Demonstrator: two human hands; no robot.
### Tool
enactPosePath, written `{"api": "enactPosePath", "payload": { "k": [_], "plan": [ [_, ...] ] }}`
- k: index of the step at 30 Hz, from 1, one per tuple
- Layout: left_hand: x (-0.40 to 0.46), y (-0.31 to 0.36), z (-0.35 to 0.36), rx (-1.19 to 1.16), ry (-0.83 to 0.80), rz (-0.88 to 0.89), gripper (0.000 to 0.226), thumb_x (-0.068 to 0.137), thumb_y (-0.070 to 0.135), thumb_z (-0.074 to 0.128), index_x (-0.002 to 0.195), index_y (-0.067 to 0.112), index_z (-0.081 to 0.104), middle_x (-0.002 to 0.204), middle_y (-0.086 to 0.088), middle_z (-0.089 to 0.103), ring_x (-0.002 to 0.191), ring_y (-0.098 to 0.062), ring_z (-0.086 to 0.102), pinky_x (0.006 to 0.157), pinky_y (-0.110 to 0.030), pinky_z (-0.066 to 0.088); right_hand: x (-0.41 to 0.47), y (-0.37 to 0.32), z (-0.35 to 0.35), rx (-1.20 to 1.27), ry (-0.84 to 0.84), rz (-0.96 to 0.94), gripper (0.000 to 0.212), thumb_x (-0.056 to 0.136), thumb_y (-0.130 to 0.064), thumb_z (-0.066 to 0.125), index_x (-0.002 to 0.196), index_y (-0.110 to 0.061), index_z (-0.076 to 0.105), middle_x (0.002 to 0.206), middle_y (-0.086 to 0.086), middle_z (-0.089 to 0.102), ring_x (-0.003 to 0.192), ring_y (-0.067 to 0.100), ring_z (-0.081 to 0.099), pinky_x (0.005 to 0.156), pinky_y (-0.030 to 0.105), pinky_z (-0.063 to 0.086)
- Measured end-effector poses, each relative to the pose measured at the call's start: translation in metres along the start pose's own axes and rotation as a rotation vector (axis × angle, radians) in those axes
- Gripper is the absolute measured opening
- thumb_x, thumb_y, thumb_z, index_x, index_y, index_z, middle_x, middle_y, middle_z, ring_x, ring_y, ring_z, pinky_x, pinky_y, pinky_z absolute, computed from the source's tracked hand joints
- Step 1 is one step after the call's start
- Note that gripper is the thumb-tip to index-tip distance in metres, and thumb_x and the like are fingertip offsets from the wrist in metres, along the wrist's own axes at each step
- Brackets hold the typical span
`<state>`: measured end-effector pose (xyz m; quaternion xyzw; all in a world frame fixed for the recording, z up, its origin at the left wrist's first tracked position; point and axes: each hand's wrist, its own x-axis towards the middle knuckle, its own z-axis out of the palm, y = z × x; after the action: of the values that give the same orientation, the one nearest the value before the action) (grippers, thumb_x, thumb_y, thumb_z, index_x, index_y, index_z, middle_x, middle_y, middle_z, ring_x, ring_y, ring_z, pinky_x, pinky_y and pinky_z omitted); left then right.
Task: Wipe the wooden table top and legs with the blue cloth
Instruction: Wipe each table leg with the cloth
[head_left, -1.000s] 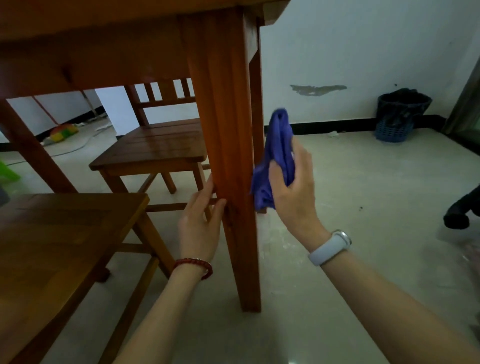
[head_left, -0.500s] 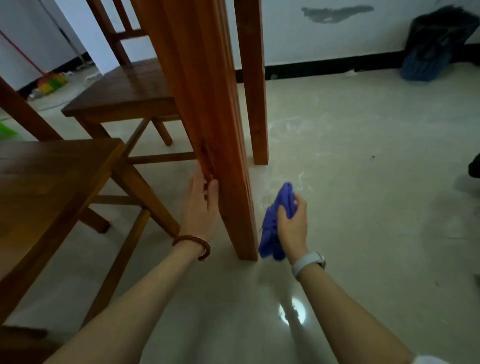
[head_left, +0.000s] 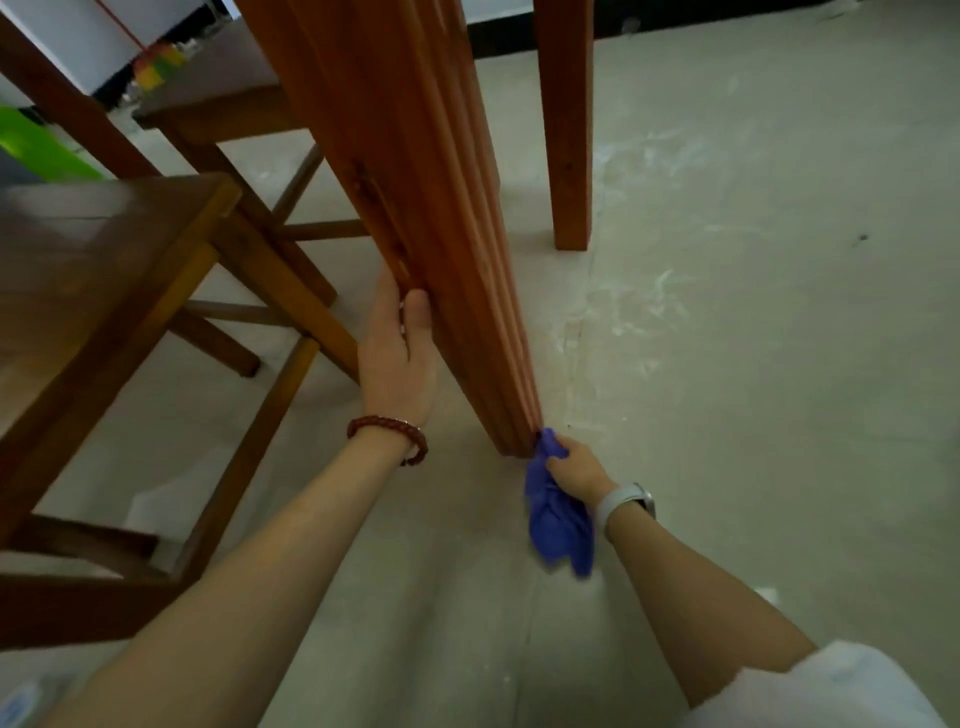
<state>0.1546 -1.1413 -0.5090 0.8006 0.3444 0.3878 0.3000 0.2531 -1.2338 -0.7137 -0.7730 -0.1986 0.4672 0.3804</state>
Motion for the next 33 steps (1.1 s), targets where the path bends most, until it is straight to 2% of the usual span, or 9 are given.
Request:
{"api": "enactPosePath", "payload": {
  "k": [5,7,11,16,19,22,25,29,33],
  "plan": [
    [-0.002,0.000,-0.005,0.010,-0.046,0.004,0.035,0.098,0.030,0.030,0.128,0.046,0.022,0.118,0.028,0.041,0.109,-0.004,0.050,0.096,-0.036,0.046,-0.022,-0.044,-0.052,-0.065,0.222,-0.106,0.044,0.090,-0.010,0.045,0.134,-0.007,0.042,0.129,0.020,0.051,0.116,0.036,0.050,0.095,0.036,0.039],
    [-0.001,-0.002,-0.012,0.008,-0.083,0.019,0.037,0.097,0.030,0.032,0.133,0.035,0.029,0.115,0.026,0.045,0.104,-0.002,0.051,0.089,-0.026,0.047,-0.041,-0.080,-0.072,-0.052,0.344,-0.323,0.049,0.089,-0.011,0.045,0.137,-0.014,0.038,0.128,0.017,0.051,0.109,0.031,0.053,0.092,0.036,0.043],
    [0.006,0.002,-0.032,0.073,-0.180,-0.027,0.040,0.094,0.032,0.039,0.132,0.021,0.042,0.117,0.000,0.054,0.099,-0.007,0.048,0.083,-0.022,0.041,-0.101,-0.156,-0.099,-0.121,0.649,-0.844,0.049,0.088,-0.011,0.048,0.135,-0.010,0.039,0.123,0.012,0.047,0.096,0.012,0.048,0.078,0.006,0.036],
    [0.021,0.025,-0.066,0.028,-0.255,0.006,0.036,0.092,0.031,0.044,0.126,0.020,0.050,0.115,0.009,0.044,0.101,-0.009,0.049,0.083,-0.022,0.041,-0.171,-0.231,-0.109,-0.314,0.965,-1.389,0.041,0.087,-0.013,0.046,0.127,-0.003,0.043,0.123,0.021,0.045,0.109,0.023,0.048,0.091,0.026,0.045],
    [0.034,0.043,-0.087,-0.124,-0.253,-0.006,0.033,0.092,0.028,0.045,0.124,0.022,0.051,0.127,0.003,0.045,0.106,-0.010,0.048,0.087,-0.023,0.038,-0.203,-0.274,-0.109,-0.479,1.121,-1.610,0.036,0.090,-0.013,0.046,0.125,-0.011,0.040,0.126,0.009,0.039,0.109,0.025,0.047,0.093,0.030,0.044],
    [0.044,0.049,-0.100,-0.187,-0.324,-0.004,0.030,0.093,0.028,0.043,0.122,0.031,0.050,0.136,0.000,0.041,0.108,-0.007,0.042,0.091,-0.024,0.034,-0.227,-0.315,-0.107,-0.671,1.304,-1.701,0.037,0.090,-0.013,0.049,0.125,-0.018,0.041,0.127,0.002,0.040,0.107,0.025,0.046,0.088,0.036,0.045],
    [0.045,0.040,-0.102,-0.269,-0.421,-0.042,0.025,0.095,0.030,0.039,0.115,0.043,0.043,0.139,0.002,0.036,0.116,-0.009,0.037,0.095,-0.027,0.030,-0.226,-0.330,-0.098,-0.863,1.499,-1.618,0.038,0.089,-0.013,0.048,0.126,-0.022,0.043,0.130,0.000,0.038,0.110,0.026,0.039,0.085,0.039,0.042],
    [0.033,0.012,-0.099,-0.389,-0.375,-0.127,0.033,0.095,0.031,0.037,0.128,0.035,0.040,0.137,0.001,0.041,0.119,-0.011,0.041,0.095,-0.030,0.035,-0.175,-0.244,-0.068,-1.225,1.280,-1.447,0.047,0.081,-0.010,0.052,0.125,-0.022,0.042,0.132,0.003,0.034,0.113,0.032,0.034,0.088,0.045,0.042],
    [0.009,-0.027,-0.089,-0.357,-0.355,-0.196,0.035,0.096,0.030,0.037,0.131,0.030,0.038,0.134,0.001,0.044,0.120,-0.016,0.045,0.096,-0.032,0.039,-0.141,-0.152,-0.032,-1.810,0.563,-1.144,0.052,0.066,-0.011,0.067,0.115,-0.027,0.061,0.128,-0.003,0.055,0.110,0.029,0.051,0.082,0.039,0.051]
  ]
}}
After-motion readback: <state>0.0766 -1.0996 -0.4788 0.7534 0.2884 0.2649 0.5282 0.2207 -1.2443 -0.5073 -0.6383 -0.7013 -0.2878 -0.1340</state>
